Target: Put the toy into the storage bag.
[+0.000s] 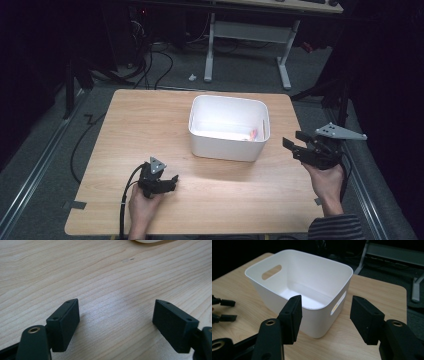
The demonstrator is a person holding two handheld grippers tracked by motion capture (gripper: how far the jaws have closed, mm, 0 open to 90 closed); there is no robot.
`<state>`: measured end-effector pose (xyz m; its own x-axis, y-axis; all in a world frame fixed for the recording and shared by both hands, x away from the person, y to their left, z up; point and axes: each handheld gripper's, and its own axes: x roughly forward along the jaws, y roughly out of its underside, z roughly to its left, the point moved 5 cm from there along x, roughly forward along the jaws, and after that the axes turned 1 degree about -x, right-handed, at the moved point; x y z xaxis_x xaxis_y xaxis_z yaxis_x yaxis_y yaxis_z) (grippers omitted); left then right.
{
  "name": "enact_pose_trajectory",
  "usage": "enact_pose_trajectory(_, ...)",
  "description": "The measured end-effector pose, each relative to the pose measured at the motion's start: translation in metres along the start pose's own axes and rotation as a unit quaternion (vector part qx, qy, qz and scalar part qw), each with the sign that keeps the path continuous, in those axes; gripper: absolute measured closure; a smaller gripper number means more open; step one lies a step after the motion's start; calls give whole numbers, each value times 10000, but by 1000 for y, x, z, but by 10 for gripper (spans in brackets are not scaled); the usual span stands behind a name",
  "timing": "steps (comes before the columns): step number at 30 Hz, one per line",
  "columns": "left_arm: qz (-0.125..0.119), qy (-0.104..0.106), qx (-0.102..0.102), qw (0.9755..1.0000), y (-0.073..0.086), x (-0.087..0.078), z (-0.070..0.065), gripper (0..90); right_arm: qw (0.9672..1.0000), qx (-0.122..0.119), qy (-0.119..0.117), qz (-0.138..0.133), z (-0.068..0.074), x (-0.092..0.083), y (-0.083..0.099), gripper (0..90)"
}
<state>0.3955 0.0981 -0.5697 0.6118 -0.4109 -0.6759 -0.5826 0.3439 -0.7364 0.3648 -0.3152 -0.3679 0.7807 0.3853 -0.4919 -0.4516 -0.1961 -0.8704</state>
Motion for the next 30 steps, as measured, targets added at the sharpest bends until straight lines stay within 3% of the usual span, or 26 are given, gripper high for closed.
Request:
enact_pose_trajectory(6,2,1,7,10000,0,0,0,217,9999,122,41,-19,-6,-5,18,441)
enact_pose_trajectory(11,8,9,25,10000,0,0,0,216,9993,381,54,-14,-17,-8,34,442)
enact_pose_trajectory(18,8,13,25,10000,0,0,0,216,9987,502,93,-49,-21,-13,49,443)
enact_pose_trajectory(30,6,18,28,10000,0,0,-1,216,9978,655,28,18,-22,4,73,454)
